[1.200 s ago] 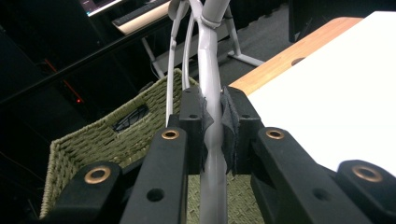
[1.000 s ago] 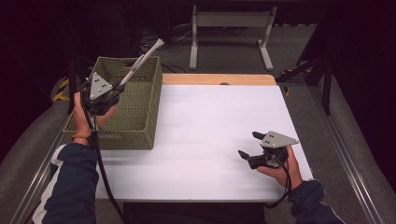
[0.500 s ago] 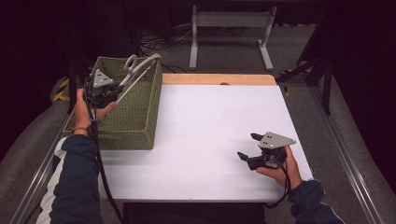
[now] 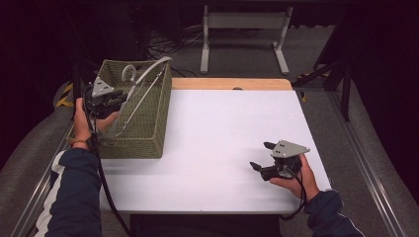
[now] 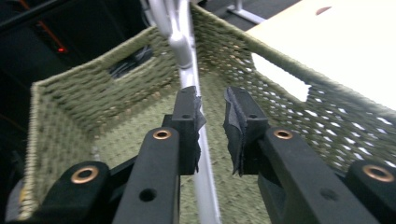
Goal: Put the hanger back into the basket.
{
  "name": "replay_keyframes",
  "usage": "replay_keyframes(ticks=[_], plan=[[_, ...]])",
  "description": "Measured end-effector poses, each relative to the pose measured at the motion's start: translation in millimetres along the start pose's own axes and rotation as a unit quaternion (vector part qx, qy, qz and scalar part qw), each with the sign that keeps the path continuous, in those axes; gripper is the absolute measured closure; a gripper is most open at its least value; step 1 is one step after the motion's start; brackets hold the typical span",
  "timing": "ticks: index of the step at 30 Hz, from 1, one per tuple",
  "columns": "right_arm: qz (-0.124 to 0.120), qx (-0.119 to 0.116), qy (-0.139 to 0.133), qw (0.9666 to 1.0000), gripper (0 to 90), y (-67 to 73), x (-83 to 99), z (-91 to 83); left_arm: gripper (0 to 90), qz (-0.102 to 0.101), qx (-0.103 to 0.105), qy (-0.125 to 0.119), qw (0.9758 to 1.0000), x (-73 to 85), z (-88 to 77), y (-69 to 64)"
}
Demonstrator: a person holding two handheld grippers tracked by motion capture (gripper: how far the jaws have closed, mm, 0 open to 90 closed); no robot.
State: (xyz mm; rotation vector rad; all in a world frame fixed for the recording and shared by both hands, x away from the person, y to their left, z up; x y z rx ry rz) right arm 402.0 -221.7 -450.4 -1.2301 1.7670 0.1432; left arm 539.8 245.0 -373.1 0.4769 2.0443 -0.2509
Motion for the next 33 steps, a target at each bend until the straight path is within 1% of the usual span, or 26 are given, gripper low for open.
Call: replay_keyframes(ticks=[3, 4, 5, 6, 8, 9, 10, 11, 12, 13, 14, 16, 17, 19, 20, 21, 22, 24, 26, 27, 28, 29, 30, 31, 32, 33], plan=[[-0.002, -0.002, 0.003, 1.0000, 18.1, 0.4, 0.4, 0.5, 82.7, 0.015, 0.017, 0.012, 0.9997, 3.8, 3.6, -7.6], [-0.001, -0.004, 0.005, 1.0000, 18.1, 0.1, 1.3, 1.3, 85.0, 0.015, 0.023, 0.017, 0.9995, 5.4, 5.1, -9.9], [0.001, -0.003, 0.007, 1.0000, 18.1, -0.1, 1.8, 1.8, 85.0, 0.018, 0.026, 0.022, 0.9992, 7.4, 7.7, -12.3], [0.000, -0.004, 0.008, 1.0000, 18.1, 0.1, 2.0, 2.0, 85.1, 0.018, 0.022, 0.023, 0.9993, 8.0, 8.6, -11.9], [-0.003, -0.005, 0.008, 1.0000, 18.2, 1.0, 1.7, 1.7, 86.0, 0.015, 0.030, 0.023, 0.9992, 9.0, 8.9, -12.6], [-0.003, -0.005, 0.007, 1.0000, 18.2, 1.0, 1.5, 1.5, 86.2, 0.015, 0.027, 0.026, 0.9992, 9.4, 8.8, -12.6], [-0.003, -0.006, 0.007, 1.0000, 18.1, 0.8, 1.6, 1.6, 87.9, 0.018, 0.031, 0.033, 0.9988, 10.4, 9.0, -13.6], [-0.002, -0.005, 0.008, 1.0000, 18.2, 0.5, 1.9, 2.0, 89.0, 0.018, 0.031, 0.033, 0.9988, 10.4, 9.0, -13.6], [-0.002, -0.006, 0.009, 0.9999, 18.2, 0.7, 2.1, 2.1, 88.9, 0.024, 0.029, 0.038, 0.9986, 11.2, 9.4, -14.4], [-0.002, -0.006, 0.010, 0.9999, 18.2, 1.0, 2.2, 2.2, 87.7, 0.024, 0.027, 0.040, 0.9985, 11.8, 10.3, -14.8], [-0.002, -0.006, 0.010, 0.9999, 18.2, 1.0, 2.2, 2.2, 87.7, 0.023, 0.033, 0.044, 0.9983, 12.5, 11.6, -15.9], [-0.004, -0.006, 0.011, 0.9999, 18.3, 1.4, 2.0, 2.0, 82.7, 0.027, 0.043, 0.065, 0.9966, 15.3, 16.5, -18.4], [-0.005, -0.006, 0.011, 0.9999, 18.3, 1.3, 1.8, 1.9, 78.0, 0.035, 0.049, 0.079, 0.9951, 17.2, 18.6, -20.5], [-0.004, -0.006, 0.009, 0.9999, 18.3, 1.0, 1.7, 1.7, 70.0, 0.049, 0.051, 0.092, 0.9932, 18.5, 21.3, -23.2], [-0.004, -0.006, 0.010, 0.9999, 18.4, 1.0, 1.8, 1.6, 67.6, 0.049, 0.059, 0.096, 0.9924, 18.9, 21.9, -24.4], [-0.004, -0.006, 0.010, 0.9999, 18.5, 1.1, 2.0, 1.6, 61.8, 0.049, 0.059, 0.096, 0.9924, 18.9, 21.9, -24.4], [-0.003, -0.007, 0.011, 0.9999, 18.5, 1.2, 2.3, 2.1, 58.0, 0.050, 0.074, 0.102, 0.9908, 19.6, 22.1, -25.5], [-0.004, -0.008, 0.013, 0.9999, 18.5, 1.2, 2.7, 2.6, 56.4, 0.050, 0.078, 0.115, 0.9890, 20.9, 23.7, -26.1], [-0.005, -0.010, 0.014, 0.9998, 18.5, 2.0, 2.9, 3.6, 51.1, 0.057, 0.097, 0.134, 0.9846, 23.0, 26.5, -27.8], [-0.006, -0.010, 0.014, 0.9998, 18.5, 2.2, 2.8, 3.7, 51.6, 0.060, 0.098, 0.139, 0.9835, 23.7, 28.2, -28.2], [-0.006, -0.010, 0.014, 0.9998, 18.5, 2.2, 2.8, 3.7, 51.6, 0.056, 0.084, 0.151, 0.9833, 24.7, 32.1, -26.8], [-0.006, -0.010, 0.015, 0.9998, 18.5, 2.3, 2.8, 4.0, 52.0, 0.047, 0.065, 0.168, 0.9826, 26.5, 38.8, -25.0], [-0.005, -0.011, 0.016, 0.9998, 18.5, 1.9, 3.2, 4.9, 51.5, 0.051, 0.055, 0.182, 0.9804, 28.1, 43.3, -24.0], [-0.004, -0.010, 0.018, 0.9998, 18.5, 1.6, 3.7, 5.7, 52.8, 0.057, 0.044, 0.188, 0.9794, 28.8, 46.6, -23.7], [-0.004, -0.012, 0.019, 0.9997, 18.5, 1.8, 3.9, 6.7, 59.8, 0.065, 0.032, 0.197, 0.9777, 29.8, 51.4, -23.7], [-0.005, -0.013, 0.019, 0.9997, 18.5, 2.0, 3.9, 6.9, 60.6, 0.067, 0.030, 0.203, 0.9764, 30.5, 54.4, -24.2]])
Point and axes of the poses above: each handheld gripper's, and its own axes: z roughly forward along the jaws, x roughly out of its underside, y roughly to its left, the point moved 7 cm from there along z, roughly forward along the jaws, and after that the axes turned 14 degrees about -z, right-handed, at the moved point
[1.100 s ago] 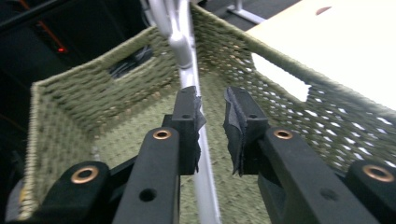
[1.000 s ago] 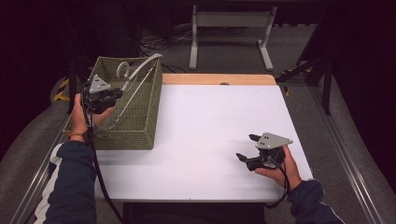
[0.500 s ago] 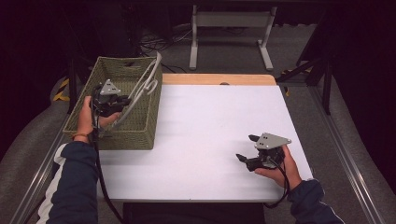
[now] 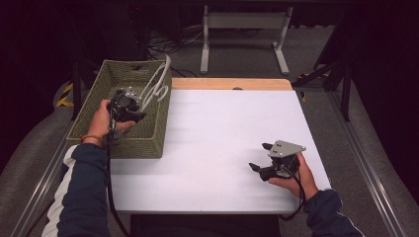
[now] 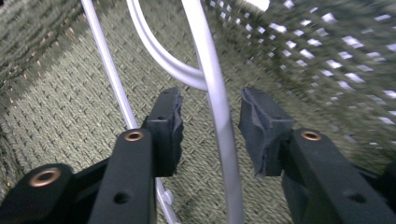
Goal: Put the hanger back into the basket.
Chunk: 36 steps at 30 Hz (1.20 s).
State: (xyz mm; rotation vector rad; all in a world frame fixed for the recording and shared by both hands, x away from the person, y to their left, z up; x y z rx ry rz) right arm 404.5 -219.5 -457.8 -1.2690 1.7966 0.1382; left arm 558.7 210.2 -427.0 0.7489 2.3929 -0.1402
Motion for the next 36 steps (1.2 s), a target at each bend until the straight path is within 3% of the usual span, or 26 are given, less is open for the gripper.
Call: replay_keyframes(ticks=[4, 6, 9, 10, 11, 13, 15, 16, 18, 19, 22, 24, 27, 29, 30, 31, 33, 36], plan=[[0.000, -0.002, 0.002, 1.0000, 18.5, 0.4, 0.9, 0.8, 76.4, 0.018, -0.006, 0.041, 0.9990, -0.4, 12.7, -0.5], [-0.002, -0.002, 0.003, 1.0000, 18.6, -0.3, 1.9, 0.9, 77.1, 0.014, -0.006, 0.045, 0.9989, 0.0, 12.4, 0.5], [-0.002, -0.002, 0.003, 1.0000, 18.7, -0.5, 2.0, 0.1, 78.8, 0.008, -0.036, 0.055, 0.9978, 4.3, 7.4, 9.3], [-0.003, -0.002, 0.003, 1.0000, 18.7, -0.6, 2.0, 0.0, 80.0, 0.008, -0.036, 0.055, 0.9978, 4.3, 7.4, 9.3], [-0.002, -0.003, 0.003, 1.0000, 18.7, -0.3, 1.9, 0.2, 80.9, 0.014, -0.062, 0.072, 0.9954, 9.8, 5.5, 16.2], [-0.002, -0.003, 0.004, 1.0000, 18.7, 0.4, 1.7, 0.4, 81.0, -0.003, -0.066, 0.077, 0.9948, 21.6, 0.9, 27.5], [-0.004, -0.004, 0.004, 1.0000, 18.7, 0.8, 1.3, 0.4, 78.8, -0.008, -0.073, 0.067, 0.9951, 22.9, -1.4, 31.1], [-0.007, -0.003, 0.004, 1.0000, 18.7, 0.7, 0.9, 0.5, 78.8, -0.014, -0.063, 0.048, 0.9968, 22.9, -5.6, 32.2], [-0.007, -0.003, 0.003, 1.0000, 18.7, 1.1, -0.5, 0.9, 66.4, -0.016, -0.057, 0.022, 0.9980, 19.9, -13.8, 29.6], [-0.008, -0.002, 0.003, 1.0000, 18.7, 1.6, -1.3, 0.9, 65.9, -0.011, -0.051, 0.008, 0.9986, 17.8, -18.2, 26.5], [-0.010, -0.002, 0.001, 0.9999, 18.7, 2.6, -3.4, 0.3, 56.2, -0.015, -0.039, -0.031, 0.9986, 11.5, -29.6, 17.8], [-0.008, 0.003, -0.001, 1.0000, 18.7, 1.5, -4.0, -0.7, 50.9, -0.016, -0.033, -0.065, 0.9972, 7.1, -38.8, 10.8], [-0.003, 0.008, -0.007, 0.9999, 18.7, -0.4, -4.1, -2.4, 43.4, -0.015, -0.027, -0.117, 0.9927, 1.0, -54.0, -1.3], [0.000, 0.013, -0.010, 0.9999, 18.7, -2.0, -4.1, -3.5, 34.6, -0.015, -0.018, -0.159, 0.9870, -2.3, -65.7, -14.0], [0.000, 0.013, -0.010, 0.9999, 18.7, -2.0, -4.1, -3.5, 31.4, -0.015, -0.018, -0.159, 0.9870, -2.3, -65.7, -14.0], [0.000, 0.016, -0.012, 0.9998, 18.7, -2.5, -4.5, -4.0, 31.4, -0.012, -0.008, -0.186, 0.9825, -4.1, -72.4, -22.8], [0.005, 0.022, -0.021, 0.9995, 18.7, -3.4, -5.8, -5.7, 24.5, -0.011, -0.008, -0.218, 0.9758, -4.6, -82.0, -33.5], [0.009, 0.032, -0.034, 0.9989, 18.6, -4.3, -8.6, -8.5, 19.5, -0.017, 0.013, -0.272, 0.9620, -1.3, -97.6, -51.2]])
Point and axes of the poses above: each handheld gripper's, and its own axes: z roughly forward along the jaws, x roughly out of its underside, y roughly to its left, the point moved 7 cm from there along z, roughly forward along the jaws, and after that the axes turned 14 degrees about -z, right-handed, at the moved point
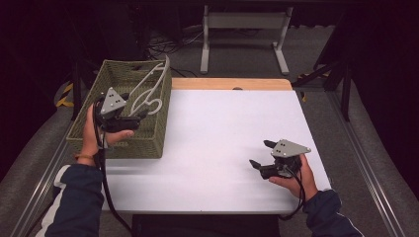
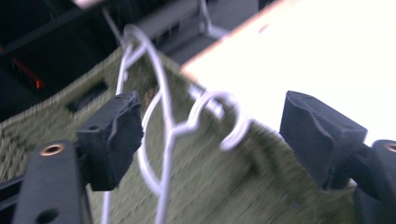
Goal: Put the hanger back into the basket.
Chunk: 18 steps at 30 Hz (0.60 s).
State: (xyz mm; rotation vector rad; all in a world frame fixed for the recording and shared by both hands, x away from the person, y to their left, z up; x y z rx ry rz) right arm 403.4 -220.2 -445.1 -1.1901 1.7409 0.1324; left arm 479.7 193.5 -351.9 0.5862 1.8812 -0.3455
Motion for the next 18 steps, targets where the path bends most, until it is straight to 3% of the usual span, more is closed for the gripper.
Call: replay_keyframes(ticks=[2, 3, 8, 10, 13, 14, 18], plan=[[0.003, 0.006, -0.009, 0.9999, 18.4, 0.1, -2.3, -2.0, 16.6, 0.004, 0.007, -0.028, 0.9996, -0.1, -9.4, -12.2], [0.003, 0.006, -0.009, 0.9999, 18.4, 0.1, -2.3, -2.0, 15.2, 0.004, 0.007, -0.028, 0.9996, -0.1, -9.4, -12.2], [0.012, 0.017, -0.029, 0.9994, 17.1, 2.4, -7.2, -4.7, 11.0, 0.011, 0.043, -0.074, 0.9963, 4.4, -30.3, -42.0], [0.011, 0.021, -0.029, 0.9993, 16.5, 3.5, -7.7, -5.0, 9.7, 0.012, 0.047, -0.076, 0.9960, 5.3, -32.2, -45.0], [0.007, 0.034, -0.034, 0.9988, 14.2, 7.3, -9.0, -6.1, 8.9, 0.021, 0.062, -0.091, 0.9938, 10.2, -41.0, -60.3], [0.006, 0.036, -0.035, 0.9987, 14.2, 8.8, -9.4, -6.6, 8.6, 0.016, 0.080, -0.094, 0.9922, 14.0, -46.2, -70.6], [0.000, 0.045, -0.045, 0.9980, 13.4, 14.5, -10.1, -8.5, 9.0, 0.028, 0.088, -0.095, 0.9912, 23.6, -51.6, -84.7]])
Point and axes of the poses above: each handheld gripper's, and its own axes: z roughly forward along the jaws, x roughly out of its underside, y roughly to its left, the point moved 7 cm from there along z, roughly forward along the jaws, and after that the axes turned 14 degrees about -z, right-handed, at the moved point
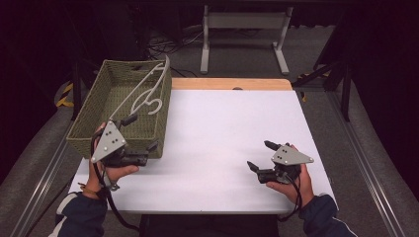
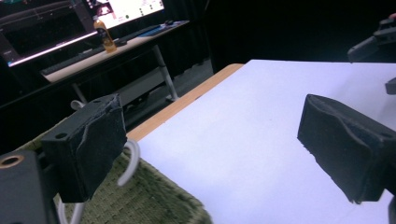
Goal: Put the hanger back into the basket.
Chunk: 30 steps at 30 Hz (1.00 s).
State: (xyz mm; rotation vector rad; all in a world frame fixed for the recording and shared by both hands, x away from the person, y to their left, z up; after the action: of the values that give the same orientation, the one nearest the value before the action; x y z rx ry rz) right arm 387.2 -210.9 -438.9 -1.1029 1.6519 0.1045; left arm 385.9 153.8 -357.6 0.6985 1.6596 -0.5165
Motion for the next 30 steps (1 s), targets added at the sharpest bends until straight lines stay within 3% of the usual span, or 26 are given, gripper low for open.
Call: replay_keyframes(ticks=[4, 6, 10, 15, 16, 21, 22, 26, 30], plan=[[-0.014, 0.011, -0.002, 0.9998, 12.8, 8.8, 2.0, -2.9, 12.0, 0.012, -0.001, 0.021, 0.9997, 17.1, 0.1, -11.8], [-0.015, 0.016, -0.003, 0.9998, 12.6, 11.3, 3.1, -4.5, 11.3, 0.000, 0.010, 0.028, 0.9996, 26.7, -0.7, -15.7], [-0.010, 0.026, -0.004, 0.9996, 12.6, 15.0, 5.5, -8.0, 10.8, -0.019, 0.008, 0.032, 0.9993, 44.1, -1.7, -18.1], [-0.012, 0.033, -0.002, 0.9994, 13.0, 19.6, 8.4, -11.4, 9.9, -0.034, -0.012, 0.047, 0.9982, 73.5, 1.6, -18.1], [-0.012, 0.033, -0.002, 0.9994, 13.0, 19.6, 8.4, -11.4, 9.7, -0.034, -0.012, 0.047, 0.9982, 73.5, 1.6, -18.1], [-0.011, 0.024, 0.001, 0.9996, 13.7, 26.4, 12.9, -8.6, 8.2, -0.015, -0.043, 0.074, 0.9962, 93.9, 2.5, -10.2], [-0.010, 0.022, 0.003, 0.9997, 13.7, 27.1, 13.6, -7.8, 8.2, -0.025, -0.038, 0.078, 0.9959, 99.0, 2.0, -9.0], [-0.011, 0.023, 0.001, 0.9997, 13.7, 26.6, 14.3, -7.6, 6.3, -0.027, -0.031, 0.092, 0.9949, 111.8, 1.7, -7.4], [-0.004, 0.019, 0.001, 0.9998, 13.3, 26.6, 15.4, -6.4, 5.8, -0.045, -0.020, 0.086, 0.9951, 112.2, 0.4, -6.5]])
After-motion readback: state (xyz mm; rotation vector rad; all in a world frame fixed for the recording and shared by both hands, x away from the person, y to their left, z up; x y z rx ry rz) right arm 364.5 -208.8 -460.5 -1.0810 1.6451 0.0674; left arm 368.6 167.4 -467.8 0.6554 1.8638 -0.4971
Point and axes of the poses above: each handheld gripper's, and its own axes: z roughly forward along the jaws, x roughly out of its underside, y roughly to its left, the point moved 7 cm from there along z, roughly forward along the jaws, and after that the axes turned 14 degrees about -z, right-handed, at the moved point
